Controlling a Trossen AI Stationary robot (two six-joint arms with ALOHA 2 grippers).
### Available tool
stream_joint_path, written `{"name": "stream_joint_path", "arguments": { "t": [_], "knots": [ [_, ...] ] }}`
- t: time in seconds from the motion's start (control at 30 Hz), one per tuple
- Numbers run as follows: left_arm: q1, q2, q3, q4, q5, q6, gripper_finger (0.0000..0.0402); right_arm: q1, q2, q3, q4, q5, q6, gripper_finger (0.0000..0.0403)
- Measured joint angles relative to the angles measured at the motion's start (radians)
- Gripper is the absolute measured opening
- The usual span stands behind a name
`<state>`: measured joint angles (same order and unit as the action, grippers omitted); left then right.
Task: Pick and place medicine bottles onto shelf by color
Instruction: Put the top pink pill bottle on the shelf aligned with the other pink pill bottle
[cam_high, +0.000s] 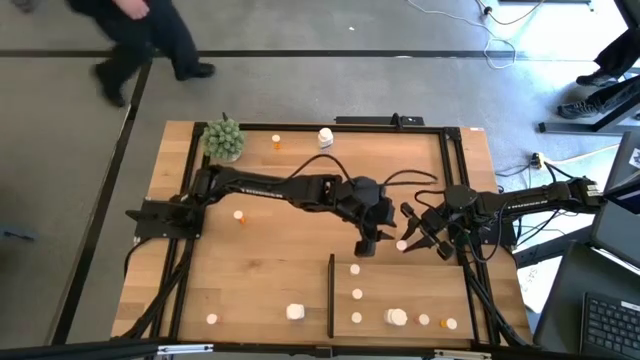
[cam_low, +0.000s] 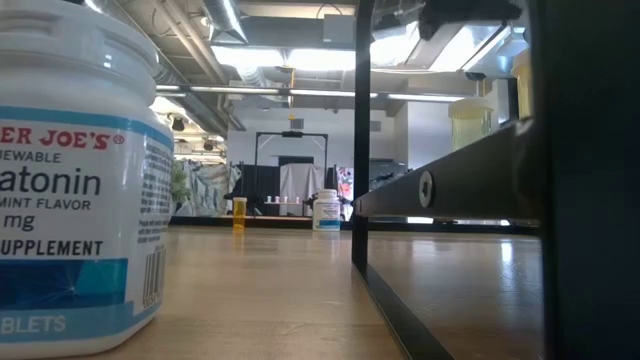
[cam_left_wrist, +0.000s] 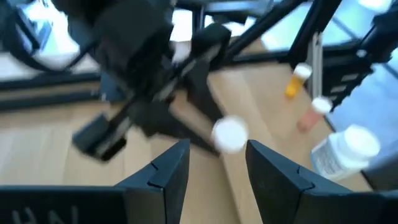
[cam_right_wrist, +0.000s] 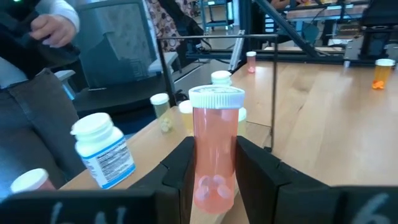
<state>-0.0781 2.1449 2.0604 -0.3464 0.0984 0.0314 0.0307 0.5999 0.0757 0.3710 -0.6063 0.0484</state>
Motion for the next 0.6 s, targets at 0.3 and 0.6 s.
{"name": "stream_joint_path", "arguments": {
  "t": [0.3, 0.6],
  "knots": [
    [-0.010, 0.028, 0.001, 0.007, -0.011, 0.005, 0.0151, 0.000, 0.000, 0.000, -0.001, 0.037, -0.002, 0.0103],
    [-0.010, 0.029, 0.001, 0.005, -0.011, 0.005, 0.0151, 0.000, 0.000, 0.000, -0.001, 0.088, -0.006, 0.0103]
  ]
}}
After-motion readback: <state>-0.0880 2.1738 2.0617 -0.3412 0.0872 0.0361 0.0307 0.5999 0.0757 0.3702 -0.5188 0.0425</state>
